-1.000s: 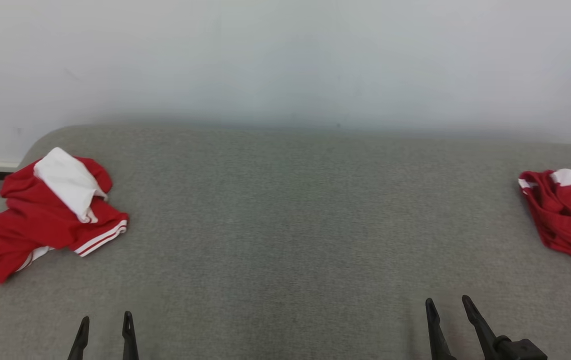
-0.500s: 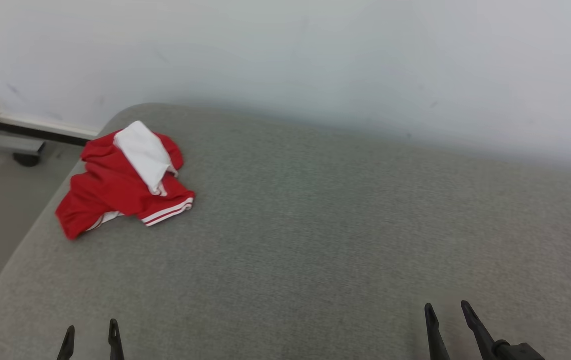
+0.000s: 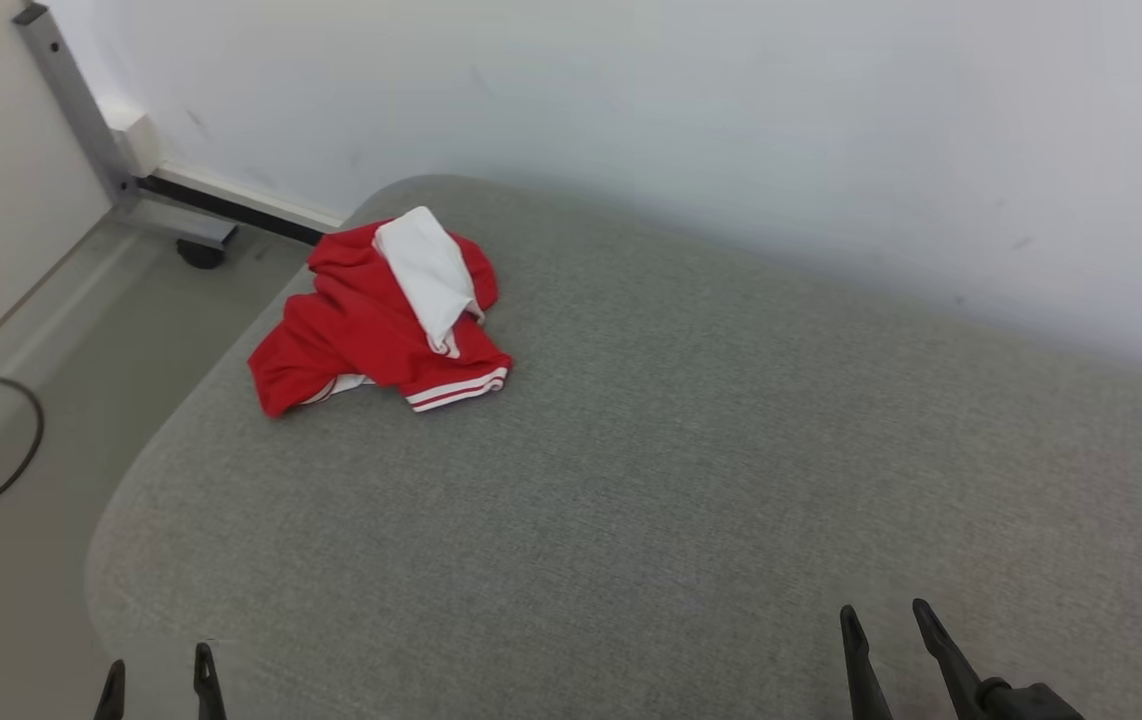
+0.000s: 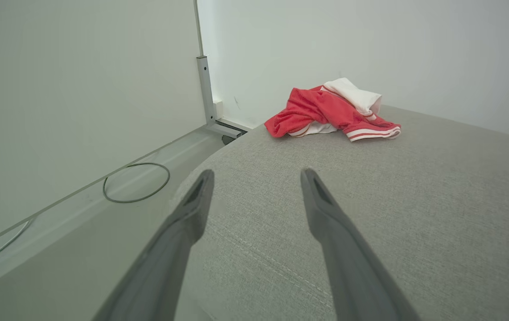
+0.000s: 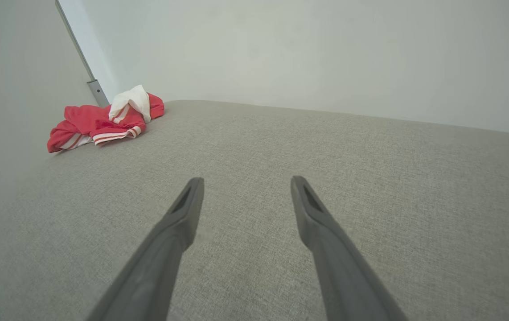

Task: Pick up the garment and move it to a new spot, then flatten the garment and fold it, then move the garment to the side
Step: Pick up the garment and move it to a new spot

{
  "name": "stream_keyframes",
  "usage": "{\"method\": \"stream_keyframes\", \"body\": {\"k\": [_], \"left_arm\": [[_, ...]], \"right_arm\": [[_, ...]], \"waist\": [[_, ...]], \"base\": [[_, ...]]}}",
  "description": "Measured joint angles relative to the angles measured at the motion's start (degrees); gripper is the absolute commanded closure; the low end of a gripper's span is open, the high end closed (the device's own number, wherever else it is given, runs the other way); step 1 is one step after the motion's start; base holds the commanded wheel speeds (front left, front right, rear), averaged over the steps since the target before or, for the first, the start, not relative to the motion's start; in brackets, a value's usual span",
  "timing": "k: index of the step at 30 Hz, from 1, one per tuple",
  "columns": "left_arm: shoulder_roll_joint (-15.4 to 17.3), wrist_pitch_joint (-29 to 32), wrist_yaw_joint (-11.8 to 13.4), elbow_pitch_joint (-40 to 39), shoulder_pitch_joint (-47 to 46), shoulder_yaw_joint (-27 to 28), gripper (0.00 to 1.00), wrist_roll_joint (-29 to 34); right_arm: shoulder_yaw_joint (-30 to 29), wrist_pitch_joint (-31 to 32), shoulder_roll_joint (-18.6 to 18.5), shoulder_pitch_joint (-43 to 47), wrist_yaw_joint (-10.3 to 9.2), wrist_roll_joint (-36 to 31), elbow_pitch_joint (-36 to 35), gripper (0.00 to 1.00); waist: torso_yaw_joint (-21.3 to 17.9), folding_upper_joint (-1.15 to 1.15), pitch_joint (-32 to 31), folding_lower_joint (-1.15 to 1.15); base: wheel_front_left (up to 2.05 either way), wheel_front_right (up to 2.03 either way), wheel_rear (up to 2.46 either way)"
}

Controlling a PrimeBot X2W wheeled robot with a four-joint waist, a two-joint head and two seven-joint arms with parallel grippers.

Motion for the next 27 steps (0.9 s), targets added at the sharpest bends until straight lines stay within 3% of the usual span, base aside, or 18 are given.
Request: {"method": "stream_keyframes", "body": {"k": [13, 20, 27], "left_arm": [[-0.01, 0.0, 0.37, -0.21, 0.38, 2.53, 0.0, -0.22], [-0.01, 0.0, 0.91, -0.04, -1.09, 3.5, 0.0, -1.79], [0.03, 0.01, 0.74, 1.77, -10.46, 5.33, 0.0, -3.67]], "right_arm": [[0.54, 0.0, -0.01, -0.47, 0.0, -0.19, 0.2, 0.0], [0.52, 0.0, 0.0, -1.19, 0.0, -0.74, 0.12, 0.0], [0.49, 0.0, 0.02, -4.22, 0.0, -2.89, -0.78, 0.0]], "waist": [[2.37, 0.0, 0.11, 0.0], [1.13, 0.0, 0.47, 0.0], [-1.65, 0.0, 2.42, 0.0]], "base": [[0.0, 0.0, 0.0], [0.0, 0.0, 0.0], [0.0, 0.0, 0.0]]}}
